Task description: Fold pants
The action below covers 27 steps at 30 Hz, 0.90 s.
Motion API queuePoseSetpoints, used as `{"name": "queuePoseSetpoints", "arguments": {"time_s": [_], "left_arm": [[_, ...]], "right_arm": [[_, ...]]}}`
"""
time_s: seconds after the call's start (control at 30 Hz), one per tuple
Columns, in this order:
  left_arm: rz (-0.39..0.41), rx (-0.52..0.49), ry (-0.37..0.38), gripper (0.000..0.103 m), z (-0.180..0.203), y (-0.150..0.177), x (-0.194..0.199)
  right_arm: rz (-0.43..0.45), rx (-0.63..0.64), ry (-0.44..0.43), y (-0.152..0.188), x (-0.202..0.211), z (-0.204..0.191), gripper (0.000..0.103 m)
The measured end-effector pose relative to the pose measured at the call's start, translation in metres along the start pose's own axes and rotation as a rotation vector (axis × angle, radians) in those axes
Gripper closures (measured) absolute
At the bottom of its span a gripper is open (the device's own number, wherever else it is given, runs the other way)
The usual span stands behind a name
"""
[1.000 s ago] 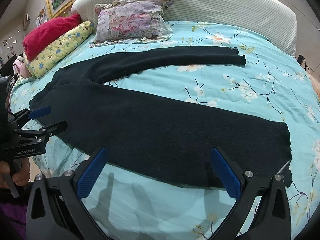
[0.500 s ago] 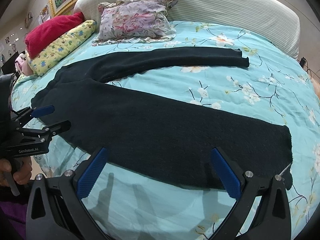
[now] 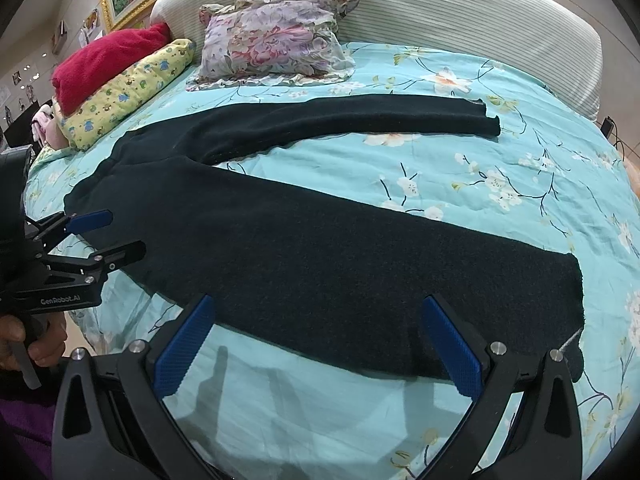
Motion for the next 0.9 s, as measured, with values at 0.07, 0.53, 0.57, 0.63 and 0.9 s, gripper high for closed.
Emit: {"name": "queuePoseSetpoints", "arguments": {"time_s": [0.07,0.53,0.57,0.63,0.9], "left_arm": [[-0.001,-0.001,0.001,0.015,0.0000,-0.0003,-0.0004],[-0.004,-0.005,0.007,0.015,0.0018,0.0006,-0.0010],[-0.004,-0.005,0.009,0.015,0.0018,0.0005,-0.0011],[-0.004,-0.005,0.010,0.015,0.0019,0.0003,-0.0012],[-0.011,-0.012,0.027,0.015,0.0021,-0.0014,-0.0013]], "right_arm": [[0.000,-0.001,-0.001,-0.0003,-0.0001,0.0007,0.000],[-0.001,-0.003,-0.004,0.0004,0.0013,-0.0009,0.000],[-0.001,-0.003,-0.004,0.0003,0.0012,-0.0010,0.000],[-0.002,-0.003,-0.003,0.0004,0.0015,-0.0015,0.000],[0.001,-0.001,-0.022,-0.0010,0.0043,-0.0035,0.000]]}}
Point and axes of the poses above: each gripper's, at about its wrist camera, not at the fingertips, and x roughly against the way its jaws point, z to its right, y to its underside, the point moved 4 cm from there along -x, roughly the way its jaws point
